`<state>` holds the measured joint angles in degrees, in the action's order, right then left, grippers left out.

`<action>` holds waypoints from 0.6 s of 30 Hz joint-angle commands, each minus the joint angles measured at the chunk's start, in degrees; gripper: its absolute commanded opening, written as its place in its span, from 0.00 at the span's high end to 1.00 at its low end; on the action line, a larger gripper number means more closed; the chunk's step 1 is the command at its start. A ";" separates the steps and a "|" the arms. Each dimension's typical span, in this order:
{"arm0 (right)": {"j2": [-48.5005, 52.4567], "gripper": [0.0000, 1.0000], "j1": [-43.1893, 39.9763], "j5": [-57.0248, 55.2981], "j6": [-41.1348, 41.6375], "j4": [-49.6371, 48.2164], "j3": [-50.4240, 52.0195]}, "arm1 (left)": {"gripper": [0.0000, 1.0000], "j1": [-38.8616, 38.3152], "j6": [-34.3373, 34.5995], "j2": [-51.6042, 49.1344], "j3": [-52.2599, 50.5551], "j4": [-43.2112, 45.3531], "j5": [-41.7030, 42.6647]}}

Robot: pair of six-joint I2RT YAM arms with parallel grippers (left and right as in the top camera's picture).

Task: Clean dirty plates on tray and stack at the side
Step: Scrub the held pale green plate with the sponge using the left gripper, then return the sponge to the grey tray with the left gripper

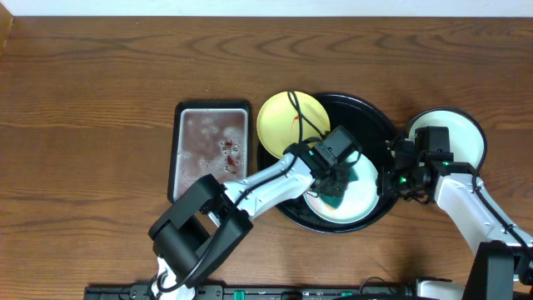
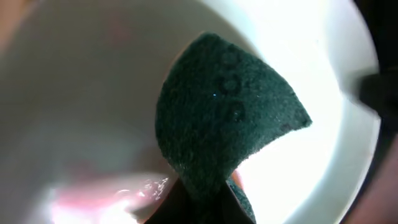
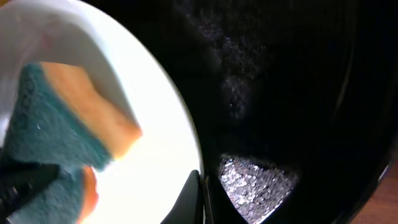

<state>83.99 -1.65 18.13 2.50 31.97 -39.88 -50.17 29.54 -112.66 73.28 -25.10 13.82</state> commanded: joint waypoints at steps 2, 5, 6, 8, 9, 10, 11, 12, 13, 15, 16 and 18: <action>0.04 0.99 0.26 0.15 -0.44 -0.26 -0.46 | 0.93 5.29 -2.12 0.07 0.11 -3.56 -4.94; 0.04 0.99 0.26 0.15 -0.44 -0.26 -0.46 | 0.93 6.99 -4.24 2.78 0.15 -3.30 0.44; 0.04 0.99 0.26 0.13 -0.44 -0.28 -0.46 | 0.93 7.48 -4.24 5.20 0.15 -3.43 3.91; 0.04 0.99 0.26 0.13 -0.44 -0.28 -0.46 | 0.93 7.67 -4.22 8.09 0.15 -4.13 5.66; 0.04 0.99 0.26 0.13 -0.44 -0.28 -0.46 | 0.93 7.67 -4.22 9.57 0.15 -4.81 5.60; 0.04 0.98 0.26 0.13 -0.44 -0.31 -0.46 | 0.93 7.69 -4.22 11.08 0.15 -5.66 5.07; 0.04 0.92 0.26 0.13 -0.42 -0.37 -0.46 | 0.93 7.74 -4.22 12.57 0.15 -6.80 3.54; 0.04 0.80 0.26 0.15 -0.42 -0.52 -0.46 | 0.93 7.82 -4.22 13.92 0.15 -8.28 0.87; 0.04 0.70 0.26 0.13 -0.42 -0.76 -0.46 | 0.93 8.04 -4.20 15.06 0.15 -9.75 -1.75; 0.04 0.63 0.26 0.37 0.09 -1.60 -0.46 | 0.93 9.51 -4.15 17.51 0.13 -13.79 -8.70; 0.04 0.64 0.26 0.37 0.24 -2.05 -0.46 | 0.93 11.74 -4.17 18.60 0.13 -16.31 -12.07; 0.04 0.64 0.26 0.37 0.24 -2.45 -0.46 | 0.93 14.78 -4.17 18.82 0.13 -17.79 -13.27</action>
<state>83.99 -1.67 18.33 2.35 30.02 -39.90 -40.53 26.35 -94.48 73.28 -40.38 8.88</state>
